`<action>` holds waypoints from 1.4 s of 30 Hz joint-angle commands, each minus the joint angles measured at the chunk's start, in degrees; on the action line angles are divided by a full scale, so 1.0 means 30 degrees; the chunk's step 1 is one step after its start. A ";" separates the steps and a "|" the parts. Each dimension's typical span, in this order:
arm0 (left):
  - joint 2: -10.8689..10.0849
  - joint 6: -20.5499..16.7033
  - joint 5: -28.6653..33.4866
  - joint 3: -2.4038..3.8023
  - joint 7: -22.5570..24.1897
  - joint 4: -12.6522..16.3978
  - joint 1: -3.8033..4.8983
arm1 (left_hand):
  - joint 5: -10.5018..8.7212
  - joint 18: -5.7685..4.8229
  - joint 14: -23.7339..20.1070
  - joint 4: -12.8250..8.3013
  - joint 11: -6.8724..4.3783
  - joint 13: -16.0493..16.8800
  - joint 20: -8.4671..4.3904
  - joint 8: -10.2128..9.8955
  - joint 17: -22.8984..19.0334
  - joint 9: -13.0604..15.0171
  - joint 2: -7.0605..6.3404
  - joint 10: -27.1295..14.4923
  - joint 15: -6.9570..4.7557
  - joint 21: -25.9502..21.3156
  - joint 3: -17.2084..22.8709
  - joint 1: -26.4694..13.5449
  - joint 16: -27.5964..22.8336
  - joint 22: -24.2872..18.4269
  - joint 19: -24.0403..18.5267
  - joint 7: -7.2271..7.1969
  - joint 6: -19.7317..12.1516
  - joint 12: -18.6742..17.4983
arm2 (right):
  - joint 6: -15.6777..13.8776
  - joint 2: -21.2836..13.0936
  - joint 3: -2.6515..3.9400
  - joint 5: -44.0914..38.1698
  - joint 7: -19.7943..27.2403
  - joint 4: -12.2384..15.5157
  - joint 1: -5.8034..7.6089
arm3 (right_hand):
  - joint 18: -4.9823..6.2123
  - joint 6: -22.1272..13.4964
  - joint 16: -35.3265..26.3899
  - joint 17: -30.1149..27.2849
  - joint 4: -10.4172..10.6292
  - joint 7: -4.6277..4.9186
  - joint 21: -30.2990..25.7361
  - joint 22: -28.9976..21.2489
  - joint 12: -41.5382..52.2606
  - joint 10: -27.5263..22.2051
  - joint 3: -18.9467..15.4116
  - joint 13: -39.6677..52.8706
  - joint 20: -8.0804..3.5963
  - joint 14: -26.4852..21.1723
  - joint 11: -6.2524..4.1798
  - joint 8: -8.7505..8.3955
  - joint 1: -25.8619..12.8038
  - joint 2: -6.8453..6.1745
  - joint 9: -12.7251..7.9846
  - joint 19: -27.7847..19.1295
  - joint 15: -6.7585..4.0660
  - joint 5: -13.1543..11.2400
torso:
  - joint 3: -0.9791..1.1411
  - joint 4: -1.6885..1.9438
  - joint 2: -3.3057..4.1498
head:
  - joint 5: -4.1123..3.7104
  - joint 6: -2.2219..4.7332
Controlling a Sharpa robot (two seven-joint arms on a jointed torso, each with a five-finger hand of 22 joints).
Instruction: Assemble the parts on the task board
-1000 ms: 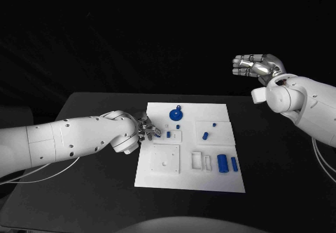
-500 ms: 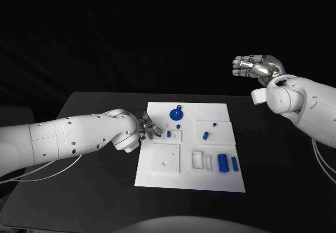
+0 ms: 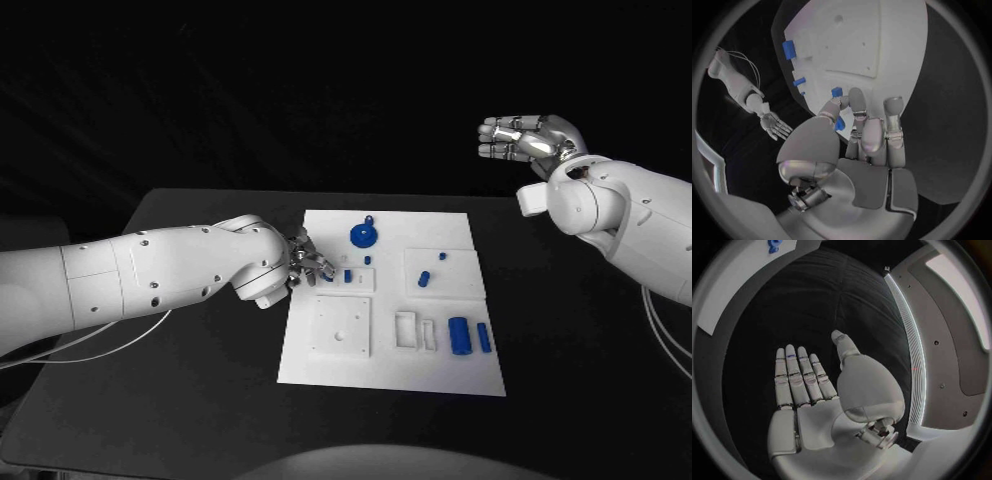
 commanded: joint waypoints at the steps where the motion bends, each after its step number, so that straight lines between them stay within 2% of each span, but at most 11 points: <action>1: 0.0084 0.1443 -0.0087 -0.0021 -0.0300 0.0045 0.0008 | 0.0056 -0.0019 0.0075 -0.0634 -0.0245 -0.0026 0.0101 0.0053 0.0009 0.0030 0.0187 0.0755 0.0062 -0.0005 0.0673 -0.0055 0.0076 0.0654 -0.0069 -0.1985 0.3144 0.0056 | 0.0349 0.0032 0.0009 -0.0142 0.0183 -0.0023 -0.0024 | -0.0115 -0.0042 -0.0013 0.0024 -0.0080 0.0138 -0.0045 -0.0010 -0.0075 -0.0033 0.0005 -0.0022 0.0043 -0.0123 -0.0033 -0.0076 -0.0040 0.0161 -0.0029 -0.0112 -0.0020 0.0068 | -0.0002 0.0006 -0.0013 | 0.0000 -0.0045; 12: 0.0182 0.1842 -0.0913 -0.0027 -0.0444 0.0026 0.0035 | 0.0038 -0.0030 0.0072 -0.0672 -0.0243 -0.0044 0.0100 0.0042 0.0012 0.0041 0.0203 0.0757 0.0070 -0.0023 0.0694 -0.0070 0.0070 0.0646 -0.0104 -0.1979 0.3140 0.0044 | 0.0349 0.0019 0.0009 -0.0142 0.0183 -0.0019 -0.0068 | -0.0115 -0.0042 -0.0013 0.0024 -0.0080 0.0138 -0.0045 -0.0010 -0.0075 -0.0033 0.0005 -0.0022 0.0043 -0.0123 -0.0033 -0.0076 -0.0040 0.0161 -0.0029 -0.0112 -0.0020 0.0068 | -0.0016 0.0012 -0.0012 | -0.0007 -0.0066; 31: 0.0174 0.1337 -0.1261 -0.0020 -0.0327 -0.0217 0.0034 | 0.0076 -0.0020 0.0088 -0.0706 -0.0255 -0.0056 0.0107 0.0063 0.0095 0.0133 0.0283 0.0757 0.0069 0.0076 0.0715 -0.0152 0.0113 0.0653 -0.0088 -0.1994 0.3156 0.0121 | 0.0378 0.0027 0.0007 -0.0142 0.0192 -0.0042 -0.0125 | -0.0115 -0.0042 -0.0013 0.0024 -0.0080 0.0138 -0.0045 -0.0010 -0.0075 -0.0033 0.0005 -0.0022 0.0043 -0.0123 -0.0033 -0.0076 -0.0040 0.0161 -0.0029 -0.0112 -0.0020 0.0068 | -0.0030 -0.0005 -0.0003 | 0.0011 -0.0082; 42: 0.0328 0.2608 -0.0536 -0.0007 -0.0480 -0.0383 0.0084 | 0.0006 -0.0014 0.0073 -0.0725 -0.0247 -0.0094 0.0111 0.0049 0.0051 0.0184 0.0328 0.0755 0.0073 0.0010 0.0728 -0.0142 0.0070 0.0635 -0.0130 -0.1980 0.3094 0.0083 | 0.0440 0.0044 0.0007 -0.0144 0.0177 -0.0071 -0.0156 | -0.0111 -0.0073 -0.0013 0.0024 -0.0210 0.0133 -0.0051 -0.0013 -0.0076 -0.0081 0.0076 -0.0023 0.0051 -0.0145 -0.0029 -0.0078 -0.0108 0.0192 -0.0030 -0.0160 -0.0011 0.0073 | -0.0006 0.0000 -0.0013 | 0.0007 -0.0144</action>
